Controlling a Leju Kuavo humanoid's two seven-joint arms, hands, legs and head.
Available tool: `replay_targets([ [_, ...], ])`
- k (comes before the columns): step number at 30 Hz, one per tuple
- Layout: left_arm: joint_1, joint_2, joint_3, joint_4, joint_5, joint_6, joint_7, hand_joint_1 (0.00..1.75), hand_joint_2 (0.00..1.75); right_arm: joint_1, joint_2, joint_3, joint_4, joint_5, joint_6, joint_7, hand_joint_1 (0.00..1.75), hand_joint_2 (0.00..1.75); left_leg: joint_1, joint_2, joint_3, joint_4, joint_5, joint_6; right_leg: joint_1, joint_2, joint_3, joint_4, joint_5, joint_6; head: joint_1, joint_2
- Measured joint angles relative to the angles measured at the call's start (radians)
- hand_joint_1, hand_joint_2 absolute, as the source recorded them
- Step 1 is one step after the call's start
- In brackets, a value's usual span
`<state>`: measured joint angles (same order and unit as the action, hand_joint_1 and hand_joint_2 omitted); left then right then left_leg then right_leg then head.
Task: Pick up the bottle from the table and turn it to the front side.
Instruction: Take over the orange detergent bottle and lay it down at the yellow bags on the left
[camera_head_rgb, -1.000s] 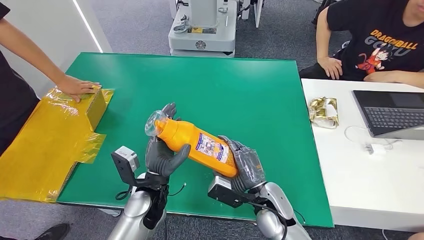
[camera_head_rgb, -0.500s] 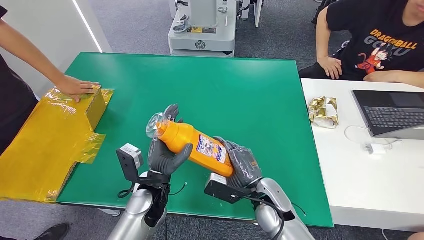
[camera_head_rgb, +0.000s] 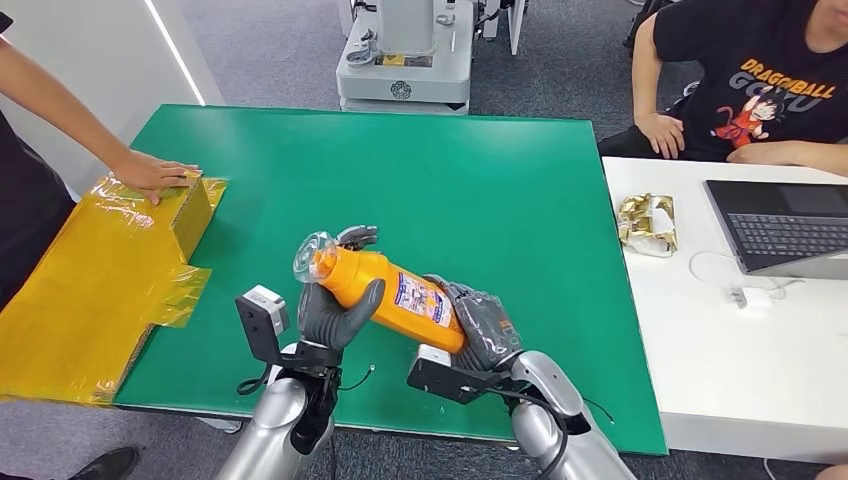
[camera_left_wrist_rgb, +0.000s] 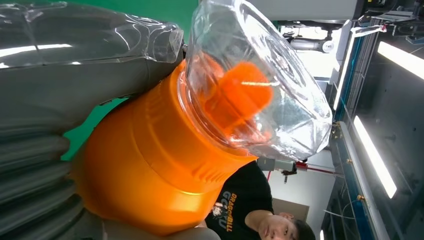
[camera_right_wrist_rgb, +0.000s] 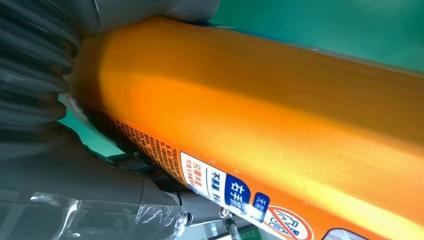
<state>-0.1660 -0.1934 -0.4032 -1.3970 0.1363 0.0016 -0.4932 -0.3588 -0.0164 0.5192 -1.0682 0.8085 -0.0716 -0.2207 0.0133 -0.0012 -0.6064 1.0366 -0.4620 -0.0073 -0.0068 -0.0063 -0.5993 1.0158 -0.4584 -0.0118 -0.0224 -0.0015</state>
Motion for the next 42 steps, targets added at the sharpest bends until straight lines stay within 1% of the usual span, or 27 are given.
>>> replay_targets([
  [10, 0.005, 0.000, 0.000, 0.000, -0.011, 0.004, -0.010, 1.75, 1.75, 0.010, 0.000, 0.003, 0.000, 0.008, 0.000, -0.006, 1.75, 1.75, 0.000, 0.000, 0.000, 0.000, 0.000, 0.000, 0.000, 0.000, 0.000, 0.000, 0.000, 0.000, 0.000, 0.000],
  [11, 0.006, 0.000, 0.000, 0.000, -0.012, 0.004, -0.011, 1.75, 1.75, 0.012, 0.000, 0.003, -0.001, 0.009, -0.001, -0.006, 1.40, 1.75, 0.000, 0.000, 0.000, 0.000, 0.000, 0.000, 0.000, 0.000, 0.000, 0.000, 0.000, 0.000, 0.000, 0.000],
  [14, 0.007, -0.001, 0.000, 0.000, -0.018, 0.005, -0.015, 1.75, 1.75, 0.017, 0.000, 0.003, -0.005, 0.014, -0.019, -0.004, 0.09, 1.75, 0.000, 0.000, 0.000, 0.000, 0.000, 0.000, 0.000, 0.000, 0.000, 0.000, 0.000, 0.000, 0.000, 0.000],
  [15, 0.007, -0.001, 0.000, 0.000, -0.020, 0.006, -0.017, 1.75, 1.75, 0.020, 0.000, 0.003, -0.008, 0.014, -0.031, -0.003, 0.00, 1.75, 0.000, 0.000, 0.000, 0.000, 0.000, 0.000, 0.000, 0.000, 0.000, 0.000, 0.000, 0.000, 0.000, 0.000],
  [23, 0.007, -0.006, 0.000, 0.000, -0.034, 0.016, -0.020, 1.75, 1.75, 0.091, 0.016, -0.003, -0.096, -0.045, -0.185, 0.001, 0.00, 1.75, 0.000, 0.000, 0.000, 0.000, 0.000, 0.000, 0.000, 0.000, 0.000, 0.000, 0.000, 0.000, 0.000, 0.000],
  [28, 0.008, -0.006, 0.000, 0.000, -0.038, 0.018, -0.020, 1.75, 1.75, 0.134, 0.024, -0.006, -0.170, -0.089, -0.254, -0.018, 0.00, 1.75, 0.000, 0.000, 0.000, 0.000, 0.000, 0.000, 0.000, 0.000, 0.000, 0.000, 0.000, 0.000, 0.000, 0.000],
  [36, 0.008, 0.007, 0.007, 0.000, -0.051, 0.063, -0.036, 1.75, 1.75, 0.214, 0.055, -0.005, -0.334, -0.274, -0.472, -0.166, 0.00, 1.75, 0.000, 0.000, 0.000, 0.000, 0.000, 0.000, 0.000, 0.000, 0.000, 0.000, 0.000, 0.000, 0.000, 0.000],
  [39, 0.004, 0.020, 0.015, -0.002, -0.069, 0.099, -0.043, 1.75, 1.75, 0.237, 0.067, 0.009, -0.393, -0.331, -0.519, -0.212, 0.00, 1.75, 0.000, 0.000, 0.000, -0.001, 0.000, 0.000, 0.000, 0.000, 0.000, 0.000, 0.000, 0.000, 0.000, 0.000],
  [42, 0.000, 0.039, 0.027, -0.014, -0.112, 0.153, -0.048, 1.75, 1.75, 0.251, 0.077, 0.028, -0.442, -0.371, -0.547, -0.233, 0.00, 1.75, 0.000, 0.001, 0.000, -0.001, 0.000, 0.000, 0.000, 0.000, 0.000, 0.000, 0.000, 0.000, 0.000, 0.000],
])
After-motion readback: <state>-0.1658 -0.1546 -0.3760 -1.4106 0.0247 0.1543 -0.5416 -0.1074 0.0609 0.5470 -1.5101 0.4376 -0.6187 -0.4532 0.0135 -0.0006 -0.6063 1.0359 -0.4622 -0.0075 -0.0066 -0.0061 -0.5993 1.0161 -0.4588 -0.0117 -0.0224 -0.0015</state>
